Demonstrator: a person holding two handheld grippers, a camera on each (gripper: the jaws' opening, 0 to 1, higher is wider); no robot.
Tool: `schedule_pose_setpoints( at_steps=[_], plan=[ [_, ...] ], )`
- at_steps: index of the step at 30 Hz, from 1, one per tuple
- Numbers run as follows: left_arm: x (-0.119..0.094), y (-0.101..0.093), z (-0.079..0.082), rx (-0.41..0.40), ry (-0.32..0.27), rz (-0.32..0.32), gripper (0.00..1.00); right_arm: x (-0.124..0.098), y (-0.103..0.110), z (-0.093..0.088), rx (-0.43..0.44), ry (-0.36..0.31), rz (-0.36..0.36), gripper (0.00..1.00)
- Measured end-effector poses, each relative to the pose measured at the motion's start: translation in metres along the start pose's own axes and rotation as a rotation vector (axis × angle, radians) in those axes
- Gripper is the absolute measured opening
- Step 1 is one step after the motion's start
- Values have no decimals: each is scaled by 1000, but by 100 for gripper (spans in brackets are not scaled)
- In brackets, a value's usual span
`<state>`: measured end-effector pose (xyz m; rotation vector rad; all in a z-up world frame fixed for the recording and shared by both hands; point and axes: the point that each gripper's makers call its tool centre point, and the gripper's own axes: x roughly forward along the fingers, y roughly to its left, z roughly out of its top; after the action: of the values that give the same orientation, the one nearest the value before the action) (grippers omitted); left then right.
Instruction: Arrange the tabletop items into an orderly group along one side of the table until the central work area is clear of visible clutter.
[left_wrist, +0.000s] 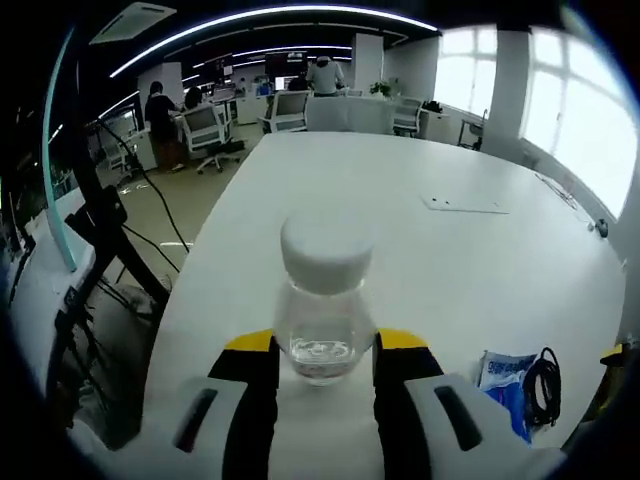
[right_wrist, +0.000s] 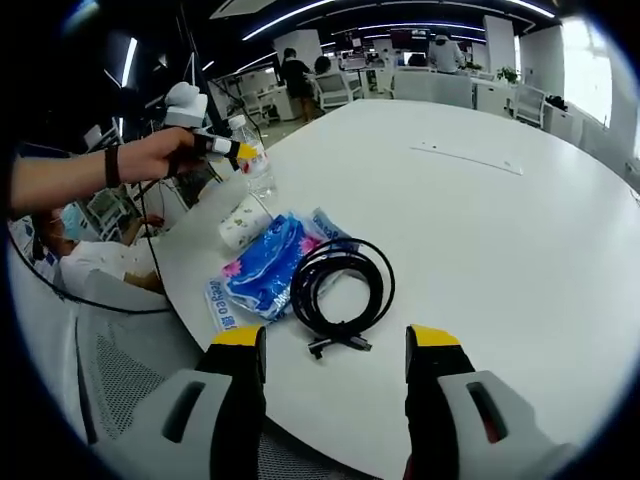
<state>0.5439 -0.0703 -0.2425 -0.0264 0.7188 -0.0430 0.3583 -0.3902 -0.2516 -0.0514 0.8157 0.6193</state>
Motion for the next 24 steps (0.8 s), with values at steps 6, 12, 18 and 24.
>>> schedule_pose_setpoints(
  at_steps=[6, 12, 18, 24],
  plan=[
    [0, -1, -1, -14, 4, 17, 36, 1, 1, 1, -2, -1, 3, 55],
    [-2, -1, -1, -24, 7, -7, 37, 2, 2, 0, -5, 2, 7, 56],
    [-3, 0, 6, -4, -33, -34, 44, 2, 2, -2, -3, 3, 6, 56],
    [-2, -2, 7, 46, -51, -99, 46, 0, 1, -3, 0, 2, 1, 56]
  ],
)
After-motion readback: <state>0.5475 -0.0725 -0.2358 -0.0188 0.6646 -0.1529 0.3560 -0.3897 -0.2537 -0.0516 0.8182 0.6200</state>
